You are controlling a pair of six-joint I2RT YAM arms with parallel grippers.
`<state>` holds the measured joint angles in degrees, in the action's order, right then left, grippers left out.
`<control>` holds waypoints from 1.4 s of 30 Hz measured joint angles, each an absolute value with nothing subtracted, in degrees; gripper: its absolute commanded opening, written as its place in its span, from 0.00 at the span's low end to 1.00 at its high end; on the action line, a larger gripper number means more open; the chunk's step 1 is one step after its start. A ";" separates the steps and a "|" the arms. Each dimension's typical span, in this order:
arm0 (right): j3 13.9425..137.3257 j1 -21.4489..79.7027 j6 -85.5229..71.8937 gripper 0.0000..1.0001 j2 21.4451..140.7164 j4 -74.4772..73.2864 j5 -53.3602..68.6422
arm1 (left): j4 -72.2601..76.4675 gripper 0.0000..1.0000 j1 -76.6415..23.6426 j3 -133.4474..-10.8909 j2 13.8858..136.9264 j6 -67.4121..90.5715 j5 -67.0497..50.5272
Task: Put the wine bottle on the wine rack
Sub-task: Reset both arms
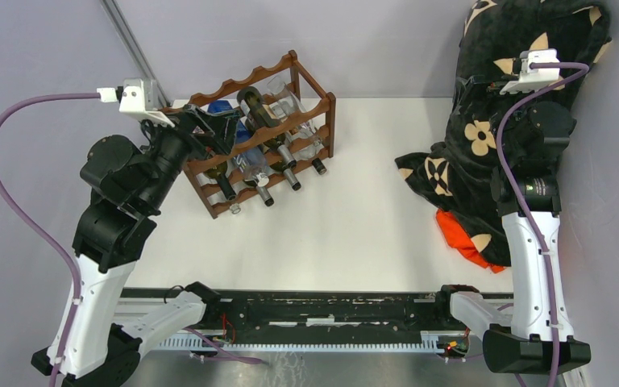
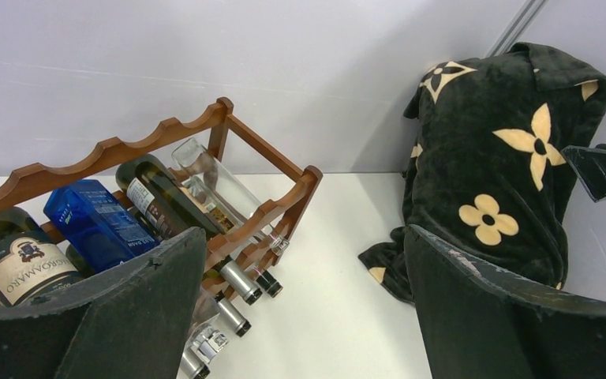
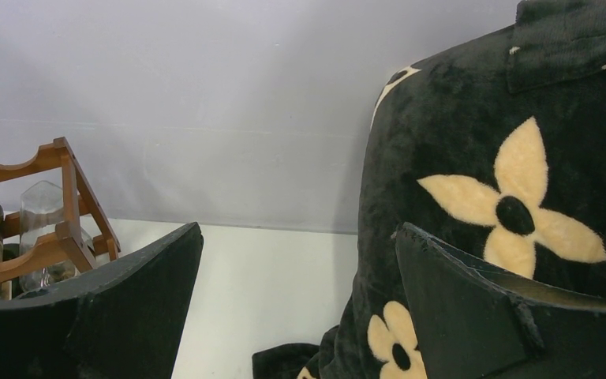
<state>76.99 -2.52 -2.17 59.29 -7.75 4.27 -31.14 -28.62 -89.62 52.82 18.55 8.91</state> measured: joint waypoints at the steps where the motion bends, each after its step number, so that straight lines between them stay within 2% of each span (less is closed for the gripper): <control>1: 76.99 -2.52 -2.17 0.98 59.29 -7.75 4.27 | -31.11 1.00 -28.62 -89.62 52.86 18.55 8.91; 42: 76.18 -2.52 -1.78 0.98 59.29 -7.33 3.92 | -31.09 1.00 -28.62 -89.34 53.56 18.55 8.88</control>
